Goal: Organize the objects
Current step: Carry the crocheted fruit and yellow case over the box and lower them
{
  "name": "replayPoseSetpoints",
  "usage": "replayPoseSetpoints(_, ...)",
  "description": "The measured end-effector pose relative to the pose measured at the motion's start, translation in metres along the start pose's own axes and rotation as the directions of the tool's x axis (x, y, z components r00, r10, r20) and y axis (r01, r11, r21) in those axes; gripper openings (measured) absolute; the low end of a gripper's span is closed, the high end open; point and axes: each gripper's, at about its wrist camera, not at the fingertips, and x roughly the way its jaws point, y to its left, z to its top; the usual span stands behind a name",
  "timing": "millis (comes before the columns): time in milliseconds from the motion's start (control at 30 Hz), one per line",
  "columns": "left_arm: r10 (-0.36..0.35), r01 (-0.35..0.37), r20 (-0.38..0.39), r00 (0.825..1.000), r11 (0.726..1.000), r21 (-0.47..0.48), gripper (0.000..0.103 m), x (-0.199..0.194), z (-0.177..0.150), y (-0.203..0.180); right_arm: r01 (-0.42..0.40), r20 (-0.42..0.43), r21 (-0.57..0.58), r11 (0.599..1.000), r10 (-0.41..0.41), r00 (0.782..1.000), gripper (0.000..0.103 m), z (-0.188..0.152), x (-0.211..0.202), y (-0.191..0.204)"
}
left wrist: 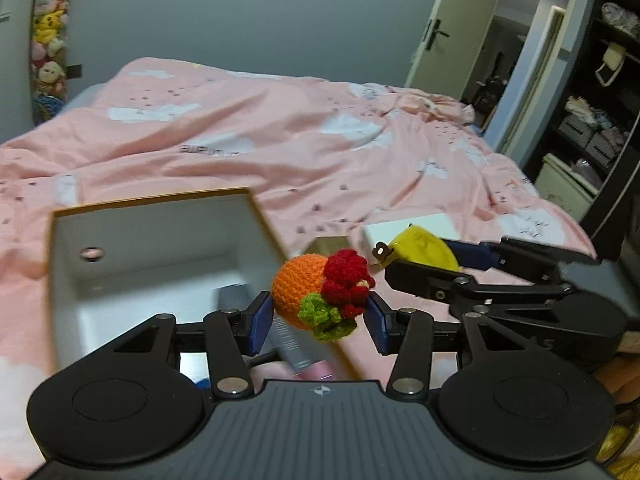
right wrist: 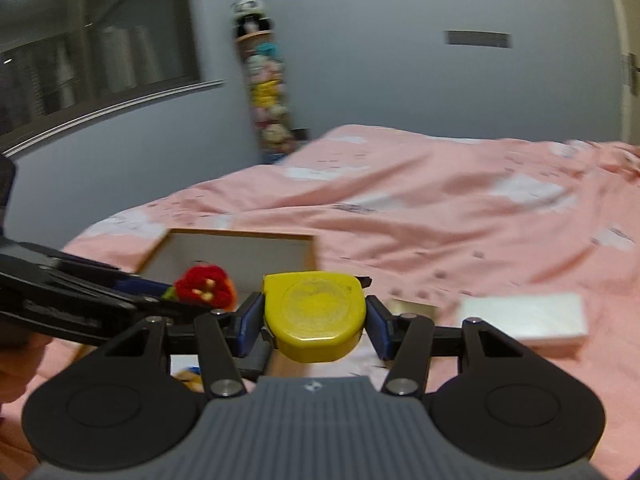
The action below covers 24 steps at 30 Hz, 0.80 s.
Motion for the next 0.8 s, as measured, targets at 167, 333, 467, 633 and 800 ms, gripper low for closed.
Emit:
replayPoseSetpoints(167,0.065,-0.061,-0.055,0.996,0.995,0.077,0.056,-0.008,0.000,0.028,-0.100,-0.056,-0.074,0.992,0.096,0.994,0.056,0.008,0.025,0.039)
replayPoseSetpoints(333,0.135,-0.101,-0.149,0.980,0.971,0.217,0.056,-0.001,0.001,0.046,-0.173,-0.158,-0.115,0.978,0.154,0.975,0.056,0.013,0.061,0.066)
replayPoseSetpoints(467,0.210,-0.126,-0.200,0.957,0.923,0.364,0.056,0.009,-0.004,0.052,-0.217,-0.239,-0.108,0.970,0.187,0.953,0.056,0.011,0.092,0.077)
replayPoseSetpoints(633,0.261,-0.090,-0.283,0.923,0.861,0.501,0.056,0.022,-0.014,0.056,-0.256,-0.317,-0.146,0.956,0.200,0.927,0.056,0.004,0.122,0.089)
replayPoseSetpoints(800,0.298,-0.041,-0.360,0.884,0.817,0.575,0.056,0.040,-0.021,0.055,-0.262,-0.392,-0.180,0.948,0.175,0.903,0.056,0.000,0.151,0.093)
